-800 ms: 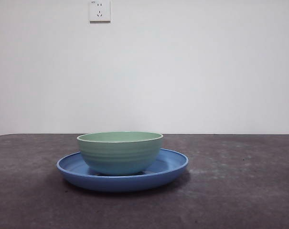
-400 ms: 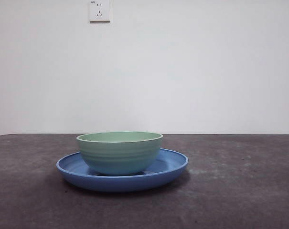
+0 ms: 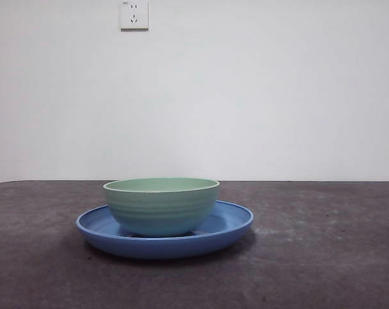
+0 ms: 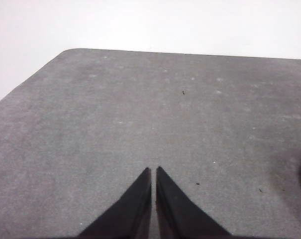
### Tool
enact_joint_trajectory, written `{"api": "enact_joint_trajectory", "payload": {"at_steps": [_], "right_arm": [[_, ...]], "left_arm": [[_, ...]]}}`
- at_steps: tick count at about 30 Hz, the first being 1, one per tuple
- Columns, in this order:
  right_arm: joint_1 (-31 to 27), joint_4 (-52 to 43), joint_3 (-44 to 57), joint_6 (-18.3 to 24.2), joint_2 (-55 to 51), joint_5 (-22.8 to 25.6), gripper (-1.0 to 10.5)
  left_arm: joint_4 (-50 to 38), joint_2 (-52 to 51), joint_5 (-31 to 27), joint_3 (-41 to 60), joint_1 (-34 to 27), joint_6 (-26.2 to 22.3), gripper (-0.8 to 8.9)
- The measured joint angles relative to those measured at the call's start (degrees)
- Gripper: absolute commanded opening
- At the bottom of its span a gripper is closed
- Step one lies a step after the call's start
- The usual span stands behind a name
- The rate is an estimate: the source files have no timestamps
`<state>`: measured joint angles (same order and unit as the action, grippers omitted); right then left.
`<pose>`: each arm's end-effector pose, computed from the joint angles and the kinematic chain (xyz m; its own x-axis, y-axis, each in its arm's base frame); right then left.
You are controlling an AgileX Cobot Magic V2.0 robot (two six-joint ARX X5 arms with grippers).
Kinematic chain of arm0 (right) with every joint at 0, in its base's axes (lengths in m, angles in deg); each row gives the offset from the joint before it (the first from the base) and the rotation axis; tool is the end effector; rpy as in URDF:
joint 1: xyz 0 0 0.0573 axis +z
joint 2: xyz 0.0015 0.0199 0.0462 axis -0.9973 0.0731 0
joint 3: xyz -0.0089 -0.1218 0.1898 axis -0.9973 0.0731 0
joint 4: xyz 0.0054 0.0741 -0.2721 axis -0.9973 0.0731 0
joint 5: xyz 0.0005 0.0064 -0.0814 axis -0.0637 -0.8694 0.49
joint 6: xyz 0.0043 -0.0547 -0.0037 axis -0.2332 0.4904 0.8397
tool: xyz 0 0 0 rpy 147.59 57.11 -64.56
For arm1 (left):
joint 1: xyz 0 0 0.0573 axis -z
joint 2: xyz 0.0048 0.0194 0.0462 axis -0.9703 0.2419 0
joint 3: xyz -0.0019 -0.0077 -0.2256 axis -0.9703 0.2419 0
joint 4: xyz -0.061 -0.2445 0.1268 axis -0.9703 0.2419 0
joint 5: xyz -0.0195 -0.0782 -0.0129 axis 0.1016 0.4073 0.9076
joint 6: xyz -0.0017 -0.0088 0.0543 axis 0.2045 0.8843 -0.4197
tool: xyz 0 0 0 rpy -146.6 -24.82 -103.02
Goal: Place the green bowl on the blue plate
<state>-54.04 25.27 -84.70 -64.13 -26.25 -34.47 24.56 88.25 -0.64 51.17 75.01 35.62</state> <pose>0.1094 0.0795 0.3326 0.4990 0.6899 -0.5245 -0.6722 0.6901 0.2682 0.1656 0.0028 0.1571 0.9881 0.0127 -0.1530 -0.0178 0.9993 -0.0319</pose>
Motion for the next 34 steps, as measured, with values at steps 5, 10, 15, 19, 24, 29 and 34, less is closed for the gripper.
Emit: {"api": "enact_joint_trajectory", "payload": {"at_steps": [5, 10, 15, 19, 24, 29, 34], "right_arm": [[0.00, 0.00, 0.00, 0.00, 0.00, 0.00, 0.3], [0.00, 0.00, 0.00, 0.00, 0.00, 0.00, 0.3], [0.00, 0.00, 0.00, 0.00, 0.00, 0.00, 0.3], [0.00, 0.00, 0.00, 0.00, 0.00, 0.00, 0.3], [0.00, 0.00, 0.00, 0.00, 0.00, 0.00, 0.3], [0.00, 0.00, 0.00, 0.00, 0.00, 0.00, 0.3], [0.00, 0.00, 0.00, 0.00, 0.00, 0.00, 0.3]], "left_arm": [[0.02, 0.00, -0.09, -0.02, 1.38, -0.42, 0.15], [0.02, 0.00, -0.09, 0.00, 2.10, -0.44, 0.15], [0.02, 0.00, -0.09, 0.00, 2.10, -0.44, 0.15], [0.00, 0.00, -0.09, 0.00, 2.10, -0.44, 0.15], [0.00, 0.00, -0.09, -0.02, 2.10, -0.44, 0.15], [0.00, 0.00, -0.09, 0.00, 2.10, -0.44, 0.15], [0.00, 0.00, -0.09, 0.00, 2.10, -0.44, 0.15]]}}
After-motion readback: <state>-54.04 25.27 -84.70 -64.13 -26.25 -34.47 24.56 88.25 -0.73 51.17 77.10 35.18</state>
